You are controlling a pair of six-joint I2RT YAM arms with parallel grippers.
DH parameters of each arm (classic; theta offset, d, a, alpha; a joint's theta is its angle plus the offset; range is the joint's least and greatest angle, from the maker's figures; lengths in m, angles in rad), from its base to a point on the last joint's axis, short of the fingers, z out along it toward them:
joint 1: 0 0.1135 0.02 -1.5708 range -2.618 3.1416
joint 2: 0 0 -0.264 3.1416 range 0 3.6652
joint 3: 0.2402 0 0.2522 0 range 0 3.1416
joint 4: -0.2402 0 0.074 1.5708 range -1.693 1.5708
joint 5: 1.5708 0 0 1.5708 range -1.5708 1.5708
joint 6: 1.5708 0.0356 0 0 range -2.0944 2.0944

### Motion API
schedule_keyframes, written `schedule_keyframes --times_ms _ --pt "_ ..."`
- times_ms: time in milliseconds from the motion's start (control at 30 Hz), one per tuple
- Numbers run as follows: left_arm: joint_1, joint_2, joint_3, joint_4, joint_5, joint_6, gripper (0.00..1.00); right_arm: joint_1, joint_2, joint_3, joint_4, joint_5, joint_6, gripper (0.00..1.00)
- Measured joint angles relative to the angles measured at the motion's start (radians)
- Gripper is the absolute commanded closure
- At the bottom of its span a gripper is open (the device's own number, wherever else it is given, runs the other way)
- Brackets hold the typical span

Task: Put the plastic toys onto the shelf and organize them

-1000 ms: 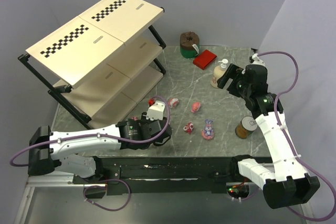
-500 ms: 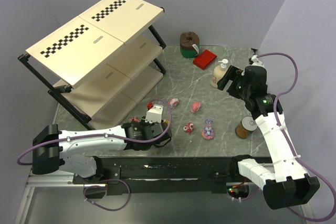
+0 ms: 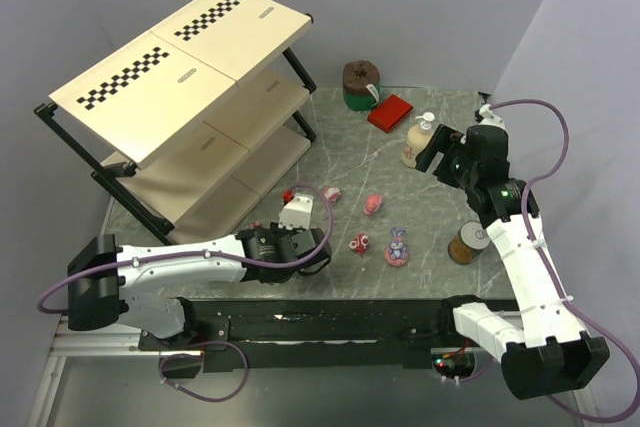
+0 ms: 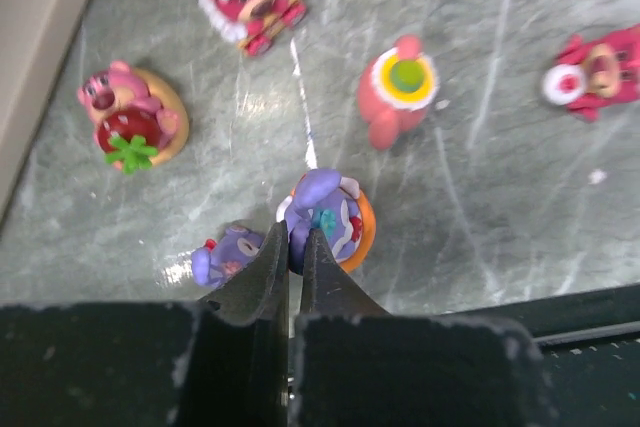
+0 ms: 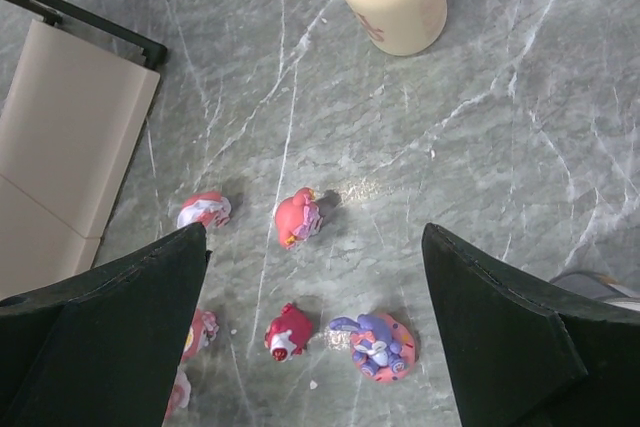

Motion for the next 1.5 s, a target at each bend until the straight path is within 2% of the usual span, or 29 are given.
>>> schedule_keyframes --times_ms 133,367,600,733,900,1000,1133,1233,1500 --pt "0.000 -0.001 0.117 -0.037 -0.008 0.085 0.99 0.000 0.005 0.004 0.002 -0.002 -0.001 0.06" --pt "0.036 -0.019 0.481 -0.020 0.007 0.401 0.99 0.000 0.024 0.014 0.011 -0.017 0.001 0.06" --pt "0.219 0.023 0.891 0.032 0.035 0.781 0.99 0.000 0.082 0.061 0.017 -0.031 -0.003 0.06" --pt "0.296 0.071 1.051 0.086 0.032 0.979 0.99 0.000 0.110 0.105 0.017 -0.029 -0.019 0.05" --pt "0.349 0.089 1.115 0.127 0.026 1.156 0.99 0.000 0.124 0.144 0.027 -0.026 -0.049 0.05" --pt "0.392 0.087 1.144 0.131 0.016 1.213 0.99 0.000 0.143 0.169 0.040 -0.050 -0.076 0.05" --pt "0.452 0.042 1.141 0.135 0.009 1.269 0.99 0.005 0.196 0.229 0.093 -0.151 -0.128 0.05" --pt "0.487 -0.008 1.140 0.128 0.008 1.284 0.99 0.035 0.235 0.282 0.151 -0.242 -0.180 0.01" --pt "0.521 -0.093 1.196 0.039 0.086 1.233 0.99 0.329 0.378 0.539 0.304 -0.451 -0.443 0.00"
